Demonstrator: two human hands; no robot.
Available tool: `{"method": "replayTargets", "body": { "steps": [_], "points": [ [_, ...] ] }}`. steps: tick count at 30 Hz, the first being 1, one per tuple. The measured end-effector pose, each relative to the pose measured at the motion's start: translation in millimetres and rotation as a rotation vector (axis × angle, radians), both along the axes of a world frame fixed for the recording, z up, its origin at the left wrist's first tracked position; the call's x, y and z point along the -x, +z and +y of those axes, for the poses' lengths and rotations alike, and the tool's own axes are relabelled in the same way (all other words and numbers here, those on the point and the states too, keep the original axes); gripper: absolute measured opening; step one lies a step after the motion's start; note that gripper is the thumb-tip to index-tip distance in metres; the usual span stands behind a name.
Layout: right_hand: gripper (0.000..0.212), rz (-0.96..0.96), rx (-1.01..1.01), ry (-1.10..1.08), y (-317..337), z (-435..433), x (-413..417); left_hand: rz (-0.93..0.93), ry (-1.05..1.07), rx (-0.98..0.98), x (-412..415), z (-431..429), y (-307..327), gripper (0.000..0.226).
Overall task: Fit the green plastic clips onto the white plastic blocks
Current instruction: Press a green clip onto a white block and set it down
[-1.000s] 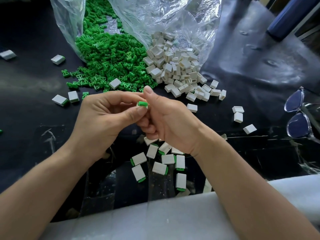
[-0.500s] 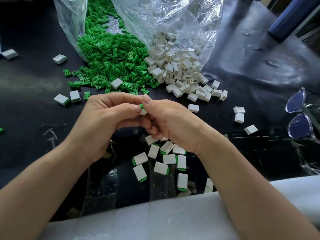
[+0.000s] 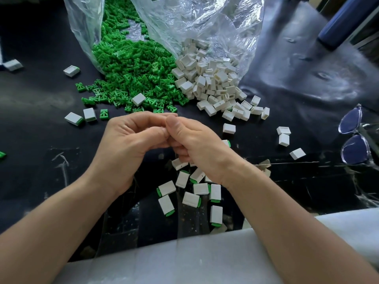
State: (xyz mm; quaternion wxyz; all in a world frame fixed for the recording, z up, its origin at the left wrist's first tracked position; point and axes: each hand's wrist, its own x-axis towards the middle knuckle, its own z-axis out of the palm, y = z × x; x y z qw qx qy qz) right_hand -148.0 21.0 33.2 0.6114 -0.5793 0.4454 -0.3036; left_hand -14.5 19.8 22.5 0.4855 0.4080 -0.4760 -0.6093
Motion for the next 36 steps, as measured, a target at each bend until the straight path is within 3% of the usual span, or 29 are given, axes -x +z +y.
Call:
{"method": "replayTargets", "body": {
  "steps": [6, 29, 36],
  "points": [
    [0.039, 0.159, 0.021, -0.100, -6.2, -2.4, -7.5, -0.006, 0.048, -0.037, 0.6, 0.2, -2.9, 0.019],
    [0.039, 0.213, 0.116, -0.168, -7.7, -1.2, -10.0, 0.039, 0.043, -0.053, 1.8, 0.4, -2.8, 0.018],
    [0.043, 0.127, 0.051, -0.133, -10.3, -2.0, -8.6, 0.061, 0.036, -0.066, 1.7, 0.3, 2.2, 0.014]
  ]
}}
